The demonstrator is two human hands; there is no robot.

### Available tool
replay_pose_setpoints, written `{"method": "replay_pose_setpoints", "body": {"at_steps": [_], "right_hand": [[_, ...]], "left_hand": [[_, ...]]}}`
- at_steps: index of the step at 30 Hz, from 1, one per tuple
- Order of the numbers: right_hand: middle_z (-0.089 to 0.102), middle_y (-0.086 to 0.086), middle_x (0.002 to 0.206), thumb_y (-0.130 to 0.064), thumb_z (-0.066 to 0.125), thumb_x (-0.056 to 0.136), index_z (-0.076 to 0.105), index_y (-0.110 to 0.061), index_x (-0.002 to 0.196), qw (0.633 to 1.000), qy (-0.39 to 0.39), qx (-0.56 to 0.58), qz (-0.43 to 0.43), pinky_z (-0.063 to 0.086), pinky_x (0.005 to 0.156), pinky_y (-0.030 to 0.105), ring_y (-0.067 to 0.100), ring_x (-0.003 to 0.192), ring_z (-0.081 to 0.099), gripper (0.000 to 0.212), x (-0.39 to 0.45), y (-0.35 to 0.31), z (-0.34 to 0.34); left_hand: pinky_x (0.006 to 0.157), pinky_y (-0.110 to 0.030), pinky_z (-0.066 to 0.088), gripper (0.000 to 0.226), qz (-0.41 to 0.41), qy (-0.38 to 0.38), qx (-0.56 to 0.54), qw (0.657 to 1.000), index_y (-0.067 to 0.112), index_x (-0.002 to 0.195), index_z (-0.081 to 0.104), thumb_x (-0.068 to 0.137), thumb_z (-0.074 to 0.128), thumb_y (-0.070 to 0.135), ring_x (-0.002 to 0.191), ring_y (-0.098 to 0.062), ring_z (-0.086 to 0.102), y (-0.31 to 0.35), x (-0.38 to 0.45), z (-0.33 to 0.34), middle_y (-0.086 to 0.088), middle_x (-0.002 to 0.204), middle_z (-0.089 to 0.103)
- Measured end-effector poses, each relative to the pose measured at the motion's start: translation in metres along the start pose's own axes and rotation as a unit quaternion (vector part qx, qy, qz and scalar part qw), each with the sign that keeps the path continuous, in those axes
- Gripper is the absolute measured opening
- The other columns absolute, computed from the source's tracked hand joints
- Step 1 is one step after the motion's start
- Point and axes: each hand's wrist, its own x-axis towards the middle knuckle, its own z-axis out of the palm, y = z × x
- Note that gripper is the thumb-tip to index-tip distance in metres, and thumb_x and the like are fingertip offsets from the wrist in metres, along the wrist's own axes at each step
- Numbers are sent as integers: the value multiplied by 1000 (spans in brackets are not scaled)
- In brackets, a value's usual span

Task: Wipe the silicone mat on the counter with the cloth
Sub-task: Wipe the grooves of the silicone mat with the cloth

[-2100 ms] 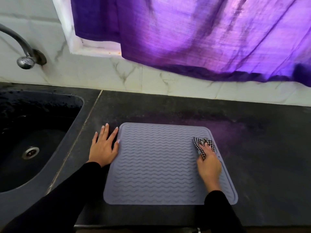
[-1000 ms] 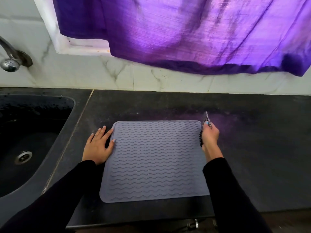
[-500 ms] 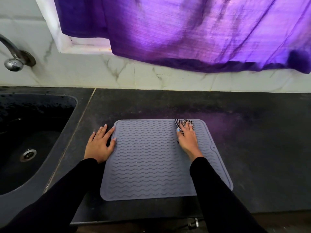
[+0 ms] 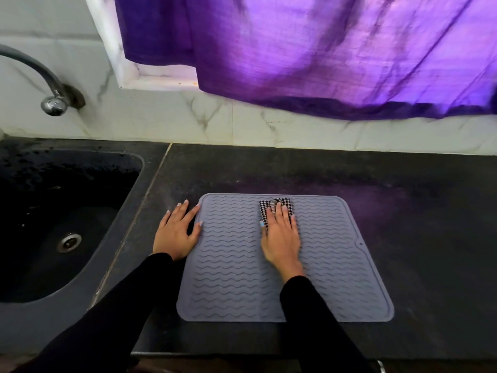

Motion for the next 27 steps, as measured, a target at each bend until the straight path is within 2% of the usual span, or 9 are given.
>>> {"method": "replay_pose_setpoints", "body": {"at_steps": [8, 11, 12, 14, 15, 16, 21, 24, 27], "right_hand": [[-7, 6, 158, -39, 28, 98, 11, -23, 149, 992, -85, -95, -15, -4, 119, 37, 19, 146, -8, 57, 9, 6, 0], [-1, 0, 158, -34, 27, 101, 19, -22, 148, 992, -112, 48, 15, -2, 118, 35, 15, 146, -2, 50, 17, 4, -12], [9, 2, 157, -30, 30, 101, 26, -18, 146, 976, -101, 181, 63, 4, 118, 34, 15, 145, 9, 46, 22, 2, -18], [36, 12, 148, -22, 34, 101, 40, -7, 139, 851, -53, 485, 192, 25, 111, 33, 20, 132, 38, 41, 27, -7, -34], [45, 16, 140, -22, 35, 101, 46, -4, 134, 790, -16, 567, 233, 33, 107, 36, 26, 125, 46, 39, 29, -10, -39], [49, 19, 135, -22, 36, 100, 48, -2, 132, 770, 11, 586, 252, 36, 104, 37, 29, 122, 49, 39, 30, -16, -41], [14, 11, 157, -24, 33, 100, 26, -8, 146, 985, -55, 159, 45, 6, 119, 34, 22, 146, 8, 49, 13, -46, -5], [2, 9, 158, -30, 33, 96, 15, -17, 149, 995, -49, -64, -57, -4, 119, 37, 23, 146, -2, 57, -6, -49, 23], [-4, 10, 158, -34, 32, 96, 11, -19, 150, 992, -58, -96, -55, -6, 118, 37, 23, 146, -6, 59, -3, -47, 25]], "left_hand": [[115, -40, 11, 74, 5, -12, 22, 1000, 29, 144, 29, 81, 6, 60, 143, -20, 19, 1, -1, 3, -5, 154, 24], [115, -40, 10, 75, 5, -19, 26, 999, 30, 145, 27, 81, 4, 60, 143, -20, 17, 1, -1, 1, -5, 154, 23], [115, -40, 10, 75, 4, -18, 24, 1000, 30, 145, 27, 80, 4, 60, 143, -20, 17, 1, -1, 0, -5, 154, 23], [115, -39, 9, 76, 4, -16, 14, 1000, 31, 144, 28, 79, 4, 61, 143, -19, 17, 1, -1, -2, -4, 154, 24], [116, -39, 9, 76, 3, -16, 11, 1000, 31, 144, 28, 79, 4, 62, 143, -19, 17, 2, -2, -2, -4, 154, 24], [116, -38, 8, 76, 3, -17, 10, 1000, 32, 144, 27, 78, 4, 62, 143, -19, 17, 2, -2, -2, -4, 154, 23], [116, -38, 9, 75, 5, -10, 3, 1000, 33, 144, 28, 79, 5, 63, 143, -18, 17, 0, -1, -3, -4, 154, 24], [115, -38, 10, 74, 7, -2, -3, 1000, 32, 143, 30, 80, 8, 62, 143, -19, 19, 0, 0, -2, -5, 153, 25], [115, -37, 9, 73, 7, 0, 6, 1000, 32, 144, 29, 80, 8, 61, 143, -18, 18, 0, 0, -1, -4, 154, 24]]}}
